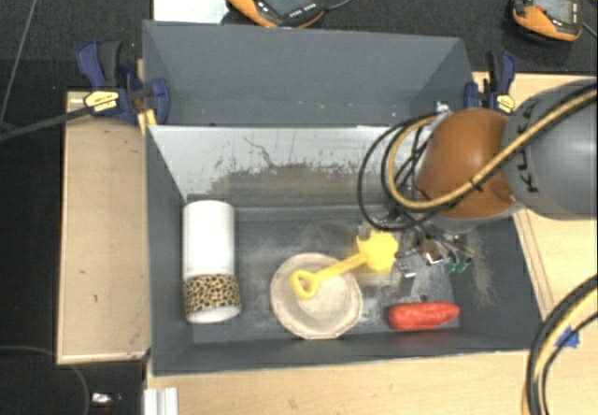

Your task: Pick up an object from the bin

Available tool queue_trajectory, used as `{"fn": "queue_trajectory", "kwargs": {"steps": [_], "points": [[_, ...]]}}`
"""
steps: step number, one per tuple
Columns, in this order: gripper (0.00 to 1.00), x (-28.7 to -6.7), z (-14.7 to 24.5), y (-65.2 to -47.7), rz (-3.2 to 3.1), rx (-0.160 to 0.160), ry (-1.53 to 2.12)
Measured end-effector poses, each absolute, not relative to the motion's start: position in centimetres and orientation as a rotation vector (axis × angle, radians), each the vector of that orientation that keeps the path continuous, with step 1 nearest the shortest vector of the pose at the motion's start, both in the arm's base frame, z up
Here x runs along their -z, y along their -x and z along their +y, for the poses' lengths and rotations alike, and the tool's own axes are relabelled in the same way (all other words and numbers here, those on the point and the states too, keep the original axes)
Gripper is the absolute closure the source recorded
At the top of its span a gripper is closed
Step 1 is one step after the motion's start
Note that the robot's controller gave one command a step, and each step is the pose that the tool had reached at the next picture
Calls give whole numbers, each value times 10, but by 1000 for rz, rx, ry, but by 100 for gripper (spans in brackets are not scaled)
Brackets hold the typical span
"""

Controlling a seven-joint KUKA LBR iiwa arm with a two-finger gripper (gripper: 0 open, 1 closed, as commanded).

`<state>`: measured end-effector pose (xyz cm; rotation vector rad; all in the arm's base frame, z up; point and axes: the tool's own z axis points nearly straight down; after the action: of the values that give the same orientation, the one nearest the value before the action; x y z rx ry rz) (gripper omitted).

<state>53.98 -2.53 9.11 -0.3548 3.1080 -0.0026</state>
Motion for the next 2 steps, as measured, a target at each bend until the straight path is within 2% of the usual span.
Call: {"fn": "queue_trajectory", "kwargs": {"steps": [1, 2], "points": [[0, -91, -30, -529, 3104, 5, 342], [0, -70, -13, -516, 3104, 0, 395]]}}
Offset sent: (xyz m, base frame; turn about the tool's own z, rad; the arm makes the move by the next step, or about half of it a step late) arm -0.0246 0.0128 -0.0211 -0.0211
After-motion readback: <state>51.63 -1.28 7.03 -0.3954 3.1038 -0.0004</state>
